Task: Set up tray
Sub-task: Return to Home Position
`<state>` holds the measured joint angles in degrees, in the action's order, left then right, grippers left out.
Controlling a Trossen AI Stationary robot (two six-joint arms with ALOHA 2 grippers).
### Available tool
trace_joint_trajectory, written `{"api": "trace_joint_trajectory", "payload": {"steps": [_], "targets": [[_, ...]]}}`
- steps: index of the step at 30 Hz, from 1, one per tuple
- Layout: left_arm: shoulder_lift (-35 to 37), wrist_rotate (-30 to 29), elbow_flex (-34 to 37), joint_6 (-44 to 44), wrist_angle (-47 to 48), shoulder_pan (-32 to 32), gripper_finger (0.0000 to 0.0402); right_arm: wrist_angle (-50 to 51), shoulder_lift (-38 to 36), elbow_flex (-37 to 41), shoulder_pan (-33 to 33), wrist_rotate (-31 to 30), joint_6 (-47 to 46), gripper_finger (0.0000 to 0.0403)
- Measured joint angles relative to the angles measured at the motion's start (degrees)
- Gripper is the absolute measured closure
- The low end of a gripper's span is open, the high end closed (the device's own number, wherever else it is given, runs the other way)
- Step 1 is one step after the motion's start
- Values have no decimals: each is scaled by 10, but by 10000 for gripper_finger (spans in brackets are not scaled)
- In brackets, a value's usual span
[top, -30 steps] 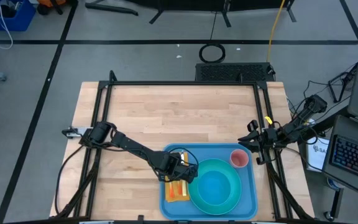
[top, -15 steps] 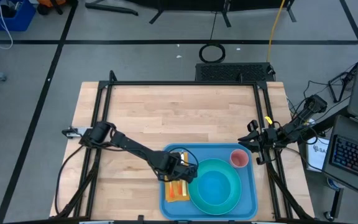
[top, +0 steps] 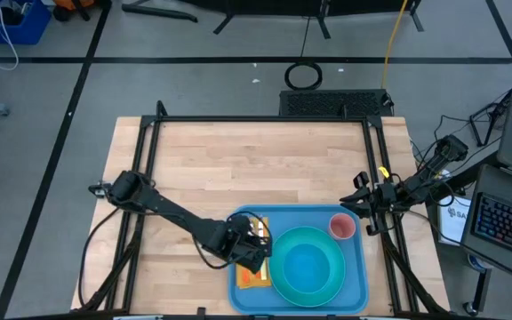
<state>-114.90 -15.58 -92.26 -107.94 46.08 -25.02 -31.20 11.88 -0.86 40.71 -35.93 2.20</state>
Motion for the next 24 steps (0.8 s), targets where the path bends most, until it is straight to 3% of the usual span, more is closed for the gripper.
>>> {"api": "trace_joint_trajectory", "payload": {"steps": [6,13,19,24], "targets": [[36,-93,0,99,11,-6,392,-1,5,0,0,-1,0,360],[74,-164,0,324,10,0,398,1,6,0,0,0,0,360],[101,-223,0,655,-29,-7,400,1,6,0,0,0,0,360],[128,-291,0,739,-44,-33,400,2,6,0,0,0,0,360]]}}
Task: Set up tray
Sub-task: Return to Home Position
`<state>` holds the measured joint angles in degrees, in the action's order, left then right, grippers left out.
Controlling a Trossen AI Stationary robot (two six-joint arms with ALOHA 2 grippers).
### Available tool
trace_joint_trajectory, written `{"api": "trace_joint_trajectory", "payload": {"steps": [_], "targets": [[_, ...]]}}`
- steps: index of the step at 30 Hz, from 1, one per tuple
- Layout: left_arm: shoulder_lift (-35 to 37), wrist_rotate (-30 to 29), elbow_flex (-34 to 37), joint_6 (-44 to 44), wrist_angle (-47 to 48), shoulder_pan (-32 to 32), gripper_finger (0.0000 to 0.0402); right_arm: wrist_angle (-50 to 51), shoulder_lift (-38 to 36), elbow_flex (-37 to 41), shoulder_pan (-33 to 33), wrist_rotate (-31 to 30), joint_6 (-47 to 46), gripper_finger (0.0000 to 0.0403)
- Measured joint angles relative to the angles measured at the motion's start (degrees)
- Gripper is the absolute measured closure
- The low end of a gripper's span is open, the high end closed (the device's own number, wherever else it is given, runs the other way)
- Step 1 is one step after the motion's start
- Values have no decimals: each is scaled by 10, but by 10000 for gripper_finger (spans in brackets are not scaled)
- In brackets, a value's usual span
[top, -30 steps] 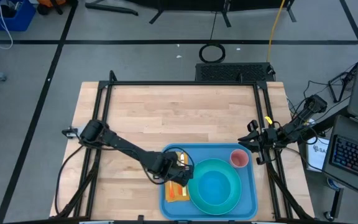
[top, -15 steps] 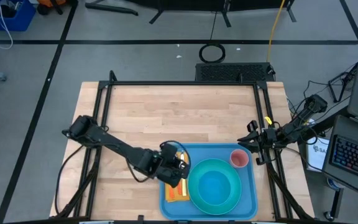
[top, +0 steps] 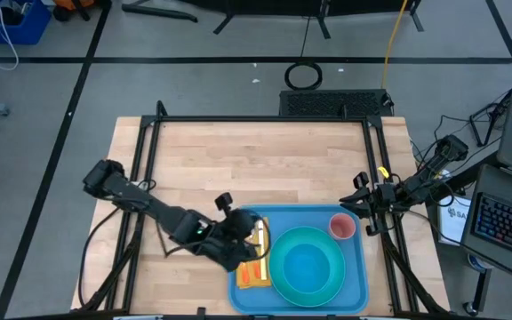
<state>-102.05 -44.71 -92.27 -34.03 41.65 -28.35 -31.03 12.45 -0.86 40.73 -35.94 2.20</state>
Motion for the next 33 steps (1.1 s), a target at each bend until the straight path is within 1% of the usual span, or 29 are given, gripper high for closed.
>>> {"api": "trace_joint_trajectory", "payload": {"steps": [2,4,6,9,12,15,16,20,21,22,25,27,30,33], "targets": [[10,-33,0,38,1,-14,400,0,0,0,0,0,0,360],[23,-50,0,75,-4,-27,400,-2,0,0,0,0,0,360],[37,-54,3,100,-11,-41,401,-5,0,0,0,0,0,360],[66,-51,38,153,-76,-58,401,-4,0,0,0,0,0,360],[111,-48,118,209,-193,-72,401,-4,0,0,0,0,0,360],[170,-31,229,273,-336,-79,401,-3,0,0,0,0,0,360],[192,-16,270,295,-396,-81,401,-2,0,0,0,0,0,360],[283,95,435,359,-620,-71,401,-4,0,0,0,0,0,360],[299,112,470,366,-660,-69,400,-4,0,0,0,0,0,360],[316,115,501,370,-687,-69,398,-4,0,0,0,0,0,360],[367,116,568,372,-736,-65,383,-4,0,0,0,0,0,360],[400,116,599,371,-751,-62,373,-3,0,0,0,0,0,360],[444,120,631,377,-748,-57,362,-4,0,0,0,0,0,360],[490,145,661,395,-736,-50,357,-4,0,0,0,0,0,360]]}}
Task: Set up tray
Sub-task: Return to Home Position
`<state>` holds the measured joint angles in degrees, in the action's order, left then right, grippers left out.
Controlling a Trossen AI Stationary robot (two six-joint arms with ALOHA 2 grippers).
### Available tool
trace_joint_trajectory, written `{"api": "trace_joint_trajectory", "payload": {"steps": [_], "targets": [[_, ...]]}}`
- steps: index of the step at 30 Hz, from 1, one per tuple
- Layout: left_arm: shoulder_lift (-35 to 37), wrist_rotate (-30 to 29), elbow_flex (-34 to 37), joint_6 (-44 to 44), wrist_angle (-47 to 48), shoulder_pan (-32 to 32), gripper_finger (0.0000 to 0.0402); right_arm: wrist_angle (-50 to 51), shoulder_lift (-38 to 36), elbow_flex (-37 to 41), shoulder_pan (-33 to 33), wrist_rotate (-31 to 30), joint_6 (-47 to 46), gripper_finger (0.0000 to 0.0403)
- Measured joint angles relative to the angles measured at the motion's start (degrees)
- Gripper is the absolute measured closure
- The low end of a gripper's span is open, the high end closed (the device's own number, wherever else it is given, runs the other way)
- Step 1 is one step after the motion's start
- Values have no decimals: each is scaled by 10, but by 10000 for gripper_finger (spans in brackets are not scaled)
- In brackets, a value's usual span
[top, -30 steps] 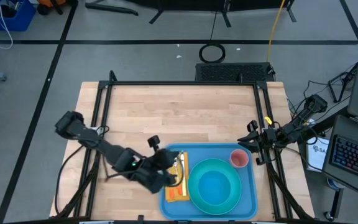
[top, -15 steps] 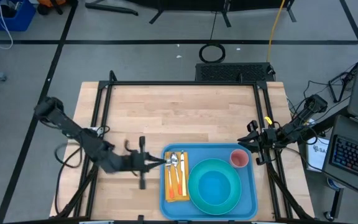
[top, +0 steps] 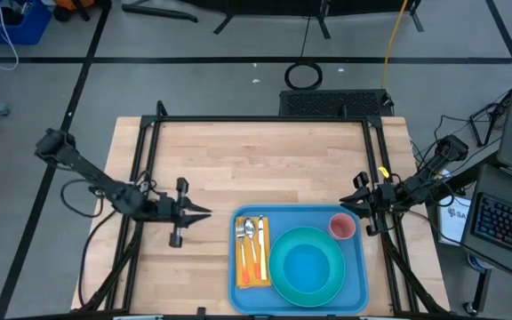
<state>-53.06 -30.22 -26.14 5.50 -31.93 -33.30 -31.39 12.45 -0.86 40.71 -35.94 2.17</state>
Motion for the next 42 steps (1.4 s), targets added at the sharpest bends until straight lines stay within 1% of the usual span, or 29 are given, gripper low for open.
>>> {"api": "trace_joint_trajectory", "payload": {"steps": [2,4,7,9,13,15,16,22,28,32,34,36,39,42], "targets": [[30,13,29,1,5,6,356,1,0,0,0,0,0,360],[67,13,62,1,5,16,356,0,0,0,0,0,0,360],[135,-24,111,-13,5,35,356,0,0,0,0,0,0,360],[180,-28,141,-18,4,46,356,0,0,0,0,0,0,360],[251,31,188,-7,6,58,355,0,0,0,0,0,0,360],[277,48,207,-4,8,59,355,0,0,0,0,0,0,360],[286,47,215,-3,10,59,355,0,0,0,0,0,0,360],[314,25,250,0,20,60,355,0,0,0,0,0,0,360],[327,1,252,-17,88,60,355,0,0,0,0,0,0,360],[328,1,252,-17,136,59,355,0,0,0,0,0,0,360],[328,1,252,2,175,59,355,0,0,0,0,0,0,360],[328,6,252,2,213,59,355,0,0,0,0,0,0,360],[327,17,252,-26,230,59,355,0,0,0,0,0,0,360],[327,17,252,-48,231,59,355,0,0,0,0,0,0,360]]}}
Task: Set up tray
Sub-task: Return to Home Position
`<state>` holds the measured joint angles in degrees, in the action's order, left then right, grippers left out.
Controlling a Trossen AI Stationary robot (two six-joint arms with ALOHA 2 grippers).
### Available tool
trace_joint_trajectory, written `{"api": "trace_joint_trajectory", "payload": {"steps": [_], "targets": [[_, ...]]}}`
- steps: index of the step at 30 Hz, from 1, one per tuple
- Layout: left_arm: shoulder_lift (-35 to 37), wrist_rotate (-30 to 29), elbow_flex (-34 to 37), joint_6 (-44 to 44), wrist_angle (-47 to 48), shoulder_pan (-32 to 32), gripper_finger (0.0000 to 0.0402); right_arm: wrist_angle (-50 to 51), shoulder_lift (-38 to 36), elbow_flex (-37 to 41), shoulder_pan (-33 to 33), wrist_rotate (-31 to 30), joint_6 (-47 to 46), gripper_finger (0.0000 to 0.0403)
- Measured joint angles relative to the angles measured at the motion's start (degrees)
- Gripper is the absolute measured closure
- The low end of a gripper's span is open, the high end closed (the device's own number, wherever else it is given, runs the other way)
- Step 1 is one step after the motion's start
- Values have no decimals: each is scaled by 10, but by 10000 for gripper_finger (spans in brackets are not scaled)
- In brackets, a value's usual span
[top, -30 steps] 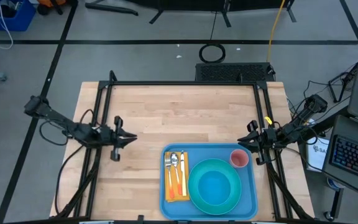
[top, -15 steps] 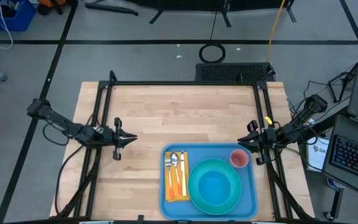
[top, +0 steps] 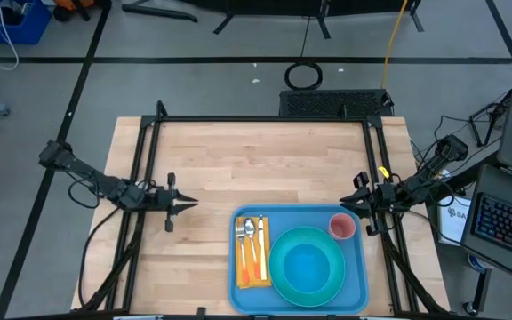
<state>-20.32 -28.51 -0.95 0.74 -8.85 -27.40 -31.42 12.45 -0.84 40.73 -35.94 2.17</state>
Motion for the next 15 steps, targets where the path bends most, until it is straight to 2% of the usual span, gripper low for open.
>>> {"api": "trace_joint_trajectory", "payload": {"steps": [15], "targets": [[0,0,0,5,-3,0,355,0,0,0,0,0,0,360]]}}
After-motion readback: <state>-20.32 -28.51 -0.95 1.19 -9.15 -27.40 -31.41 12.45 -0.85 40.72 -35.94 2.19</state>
